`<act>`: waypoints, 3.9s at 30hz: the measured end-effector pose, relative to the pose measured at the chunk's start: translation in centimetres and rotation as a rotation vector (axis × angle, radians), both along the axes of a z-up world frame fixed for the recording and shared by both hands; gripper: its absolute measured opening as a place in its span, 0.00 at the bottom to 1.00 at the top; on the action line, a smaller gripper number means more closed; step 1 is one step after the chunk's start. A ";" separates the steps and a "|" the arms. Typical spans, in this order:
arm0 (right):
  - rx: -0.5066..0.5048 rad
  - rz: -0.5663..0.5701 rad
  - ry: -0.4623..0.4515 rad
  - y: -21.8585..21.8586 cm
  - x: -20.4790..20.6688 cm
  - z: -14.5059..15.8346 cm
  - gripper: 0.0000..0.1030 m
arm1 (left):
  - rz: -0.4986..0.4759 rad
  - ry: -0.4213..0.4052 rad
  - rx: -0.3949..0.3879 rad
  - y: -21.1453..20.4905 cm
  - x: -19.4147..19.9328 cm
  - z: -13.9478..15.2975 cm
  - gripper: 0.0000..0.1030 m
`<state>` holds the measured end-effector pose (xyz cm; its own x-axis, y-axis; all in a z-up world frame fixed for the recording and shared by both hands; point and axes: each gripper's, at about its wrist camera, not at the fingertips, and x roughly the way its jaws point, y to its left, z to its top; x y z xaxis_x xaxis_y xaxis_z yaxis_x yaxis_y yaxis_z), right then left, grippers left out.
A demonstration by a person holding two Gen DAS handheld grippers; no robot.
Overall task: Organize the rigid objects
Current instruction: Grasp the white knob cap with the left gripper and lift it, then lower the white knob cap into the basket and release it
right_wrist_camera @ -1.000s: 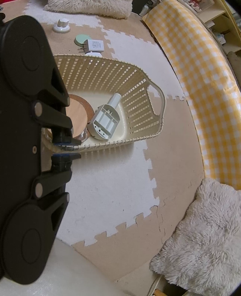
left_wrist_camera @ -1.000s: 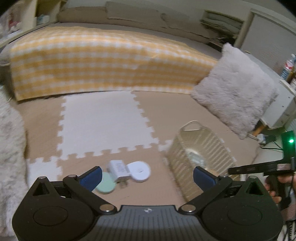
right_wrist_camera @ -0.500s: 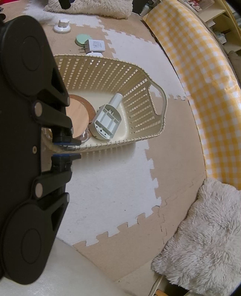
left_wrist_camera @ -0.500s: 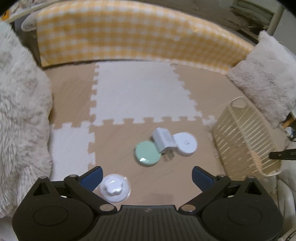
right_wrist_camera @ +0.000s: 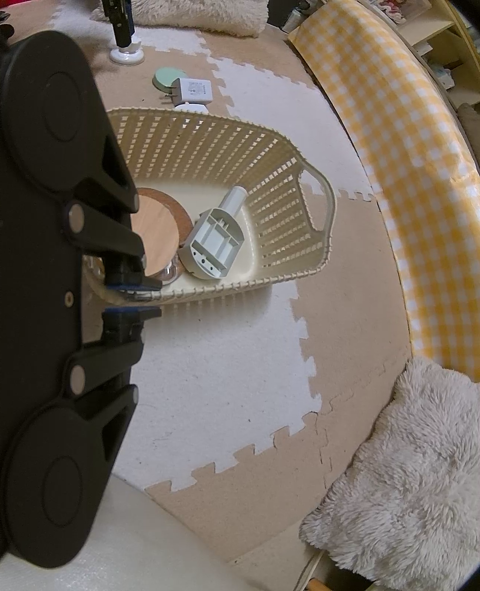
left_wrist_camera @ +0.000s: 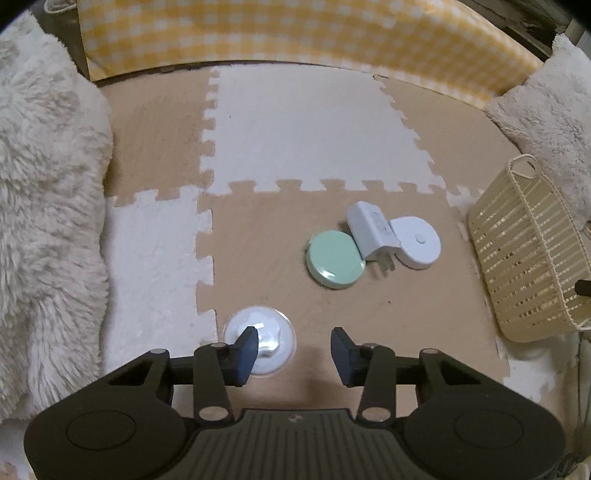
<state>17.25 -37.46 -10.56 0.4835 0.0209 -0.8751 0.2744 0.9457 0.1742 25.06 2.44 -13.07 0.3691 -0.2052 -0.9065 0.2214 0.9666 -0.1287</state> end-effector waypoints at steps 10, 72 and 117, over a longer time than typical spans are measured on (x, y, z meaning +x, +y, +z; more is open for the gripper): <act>-0.004 0.002 0.001 0.1 0.0 0.0 0.07 | 0.028 -0.019 0.065 0.5 0.4 -0.3 0.43; -0.009 0.015 0.007 0.4 0.1 0.0 0.06 | -0.537 -0.234 -0.160 -22.9 -0.8 8.0 0.30; -0.002 0.016 0.010 0.3 0.2 0.0 0.06 | -0.678 -0.202 0.067 -25.3 -2.7 5.8 0.46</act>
<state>17.45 -37.19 -10.57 0.4748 0.0273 -0.8797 0.2608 0.9503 0.1702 22.34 -22.83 -7.30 0.3420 -0.3949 -0.8527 0.7902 0.6120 0.0335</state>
